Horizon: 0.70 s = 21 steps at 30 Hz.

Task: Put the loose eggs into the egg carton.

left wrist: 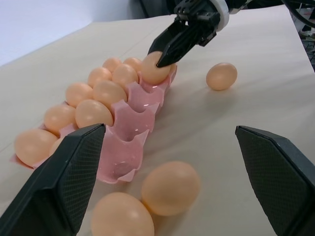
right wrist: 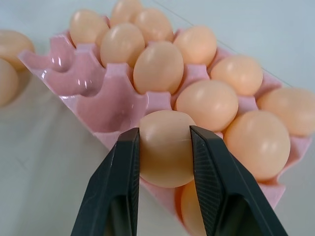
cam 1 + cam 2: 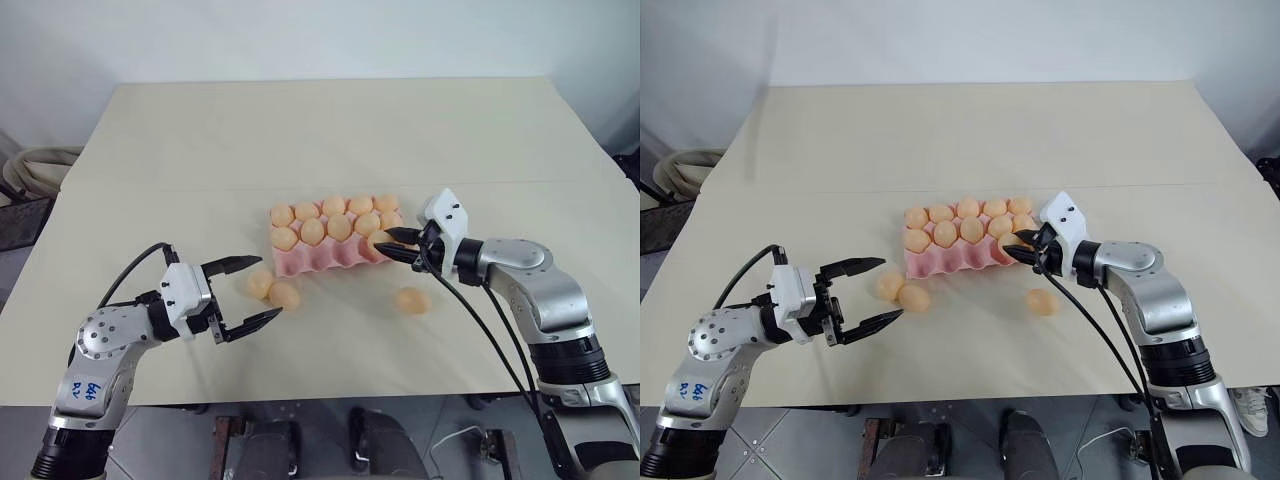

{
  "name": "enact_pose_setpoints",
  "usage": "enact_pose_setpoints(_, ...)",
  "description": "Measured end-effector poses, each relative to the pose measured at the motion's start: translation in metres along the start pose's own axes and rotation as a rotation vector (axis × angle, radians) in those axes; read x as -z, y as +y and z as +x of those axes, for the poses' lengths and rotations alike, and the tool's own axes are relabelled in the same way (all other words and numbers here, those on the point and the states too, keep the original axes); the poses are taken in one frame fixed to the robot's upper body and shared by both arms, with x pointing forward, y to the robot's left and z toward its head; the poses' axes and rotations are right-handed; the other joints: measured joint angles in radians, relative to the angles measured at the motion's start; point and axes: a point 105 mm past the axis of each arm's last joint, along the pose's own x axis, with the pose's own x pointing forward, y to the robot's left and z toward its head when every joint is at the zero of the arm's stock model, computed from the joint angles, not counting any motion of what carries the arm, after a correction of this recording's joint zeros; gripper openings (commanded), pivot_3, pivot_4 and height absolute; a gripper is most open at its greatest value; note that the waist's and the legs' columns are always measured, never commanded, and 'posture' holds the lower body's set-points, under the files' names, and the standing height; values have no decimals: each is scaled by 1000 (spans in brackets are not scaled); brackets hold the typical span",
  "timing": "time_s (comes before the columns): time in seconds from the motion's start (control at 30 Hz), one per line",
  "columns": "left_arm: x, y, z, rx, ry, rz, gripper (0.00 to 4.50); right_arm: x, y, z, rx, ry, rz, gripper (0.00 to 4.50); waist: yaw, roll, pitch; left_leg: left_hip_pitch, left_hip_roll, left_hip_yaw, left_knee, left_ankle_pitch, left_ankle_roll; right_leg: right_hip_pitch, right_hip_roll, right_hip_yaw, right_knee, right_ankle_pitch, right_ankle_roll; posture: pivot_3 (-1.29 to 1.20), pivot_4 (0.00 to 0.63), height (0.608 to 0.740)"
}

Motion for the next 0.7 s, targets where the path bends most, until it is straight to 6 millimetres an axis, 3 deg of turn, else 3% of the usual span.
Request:
enact_pose_setpoints(0.07, 0, 1, 0, 1, -1, 1, 4500, 1, 1, 0, -3, 3, 2, 2110, 1, 0, 0, 0, 0, 0, 1, 0, 0, 0, 0, 0, 0, 0, 0, 0, 150, 740)
enact_pose_setpoints(0.3, -2, 2, 3, 8, -5, 4, 4500, -1, 6, 1, -19, -12, -2, 4484, 2, 0, 0, 0, 0, 0, 0, 0, 0, 0, 0, 0, 0, 0, 0, 0, 150, 740)
enact_pose_setpoints(0.4, -1, 1, 4, 11, -5, -6, 4500, -2, 6, -13, -13, -41, -1, 4484, 4, 0, 0, 0, 0, -1, -1, 0, 0, 0, 0, 0, -1, 0, 0, 0, 150, 740)
enact_pose_setpoints(0.53, 2, 0, 5, 12, 1, -48, 4500, 7, -1, -56, 55, -54, 14, 4484, 19, 0, 0, -1, 0, -1, 0, -3, 1, 1, 0, -1, -2, 1, 1, 0, 150, 740)
enact_pose_setpoints(0.7, 5, -1, 12, 35, -14, -83, 4500, 27, 6, -105, 140, -55, 33, 4484, 27, 0, 0, 0, 0, 1, 0, -3, 2, 2, 0, -1, -4, 1, 2, 0, 150, 740)
